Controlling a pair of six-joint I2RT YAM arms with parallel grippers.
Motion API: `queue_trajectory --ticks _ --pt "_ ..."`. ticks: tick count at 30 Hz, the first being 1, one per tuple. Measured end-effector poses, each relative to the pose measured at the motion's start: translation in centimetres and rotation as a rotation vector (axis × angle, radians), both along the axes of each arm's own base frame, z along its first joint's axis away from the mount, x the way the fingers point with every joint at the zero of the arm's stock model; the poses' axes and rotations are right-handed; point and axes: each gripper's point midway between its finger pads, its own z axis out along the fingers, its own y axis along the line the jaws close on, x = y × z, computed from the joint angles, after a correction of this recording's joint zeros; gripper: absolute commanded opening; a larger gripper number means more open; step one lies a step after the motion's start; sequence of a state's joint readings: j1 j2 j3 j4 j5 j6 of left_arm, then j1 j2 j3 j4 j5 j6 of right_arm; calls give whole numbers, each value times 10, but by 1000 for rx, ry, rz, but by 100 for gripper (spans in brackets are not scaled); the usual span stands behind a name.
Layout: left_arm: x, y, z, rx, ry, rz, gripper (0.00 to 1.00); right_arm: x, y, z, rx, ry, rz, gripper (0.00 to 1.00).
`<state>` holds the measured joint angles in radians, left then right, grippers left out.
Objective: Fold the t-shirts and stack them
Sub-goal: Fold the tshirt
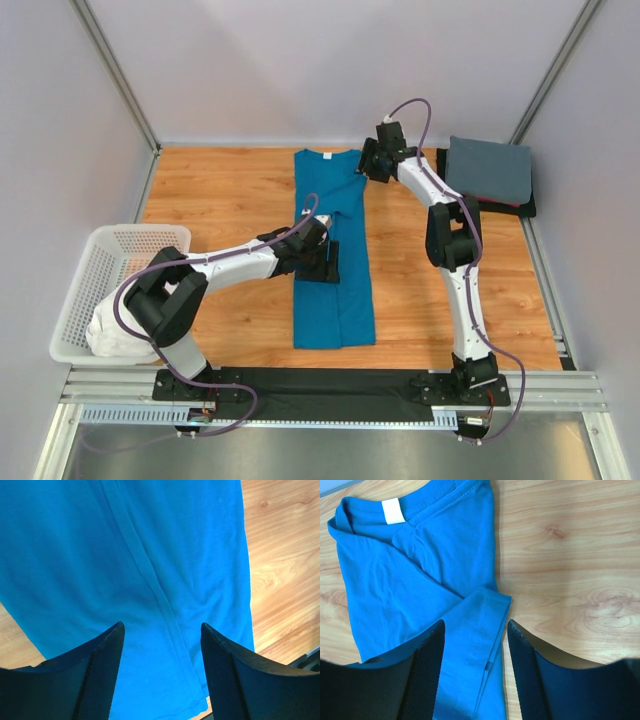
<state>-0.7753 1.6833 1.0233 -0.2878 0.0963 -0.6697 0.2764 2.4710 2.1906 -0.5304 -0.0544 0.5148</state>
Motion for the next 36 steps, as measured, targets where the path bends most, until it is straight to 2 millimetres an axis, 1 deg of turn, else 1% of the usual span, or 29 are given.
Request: queue_trajectory --ticks 2,3,8,11,14,18,19,21,22,23,25,27,30,36 --pt "-1 0 0 -3 5 3 65 2 0 -4 -1 -1 0 55" --pt "-1 -1 0 -4 6 2 62 3 1 -6 -1 -2 0 54" --pt "-6 -1 -1 -7 29 0 61 3 -2 -30 -24 28 0 54" --pt "-13 2 -5 5 57 -10 62 7 -2 -28 -25 12 -3 52" --pt "-26 10 -14 21 96 -23 62 7 -2 -28 -27 10 -8 45" --pt "-44 22 -27 45 151 -30 61 8 -2 -27 -23 7 -14 40" --pt "-44 22 -26 42 151 -31 61 9 -2 -27 -21 7 -16 39" --pt "-46 22 -26 38 154 -33 61 10 -1 -26 -15 3 -20 32" --pt "-47 22 -26 34 155 -33 61 10 -1 -26 -13 4 -22 27" --pt "-47 22 -26 33 155 -33 61 10 -1 -27 -11 3 -25 17" --pt "-48 22 -26 28 157 -32 61 10 -2 -28 -11 6 -28 10" --pt "-49 22 -27 23 159 -31 61 9 -2 -31 -9 10 -33 1" --pt "-51 22 -26 16 162 -31 61 5 -3 -39 -13 25 -35 0" --pt "-54 25 -27 17 167 -29 61 2 -4 -40 -8 25 -44 0"
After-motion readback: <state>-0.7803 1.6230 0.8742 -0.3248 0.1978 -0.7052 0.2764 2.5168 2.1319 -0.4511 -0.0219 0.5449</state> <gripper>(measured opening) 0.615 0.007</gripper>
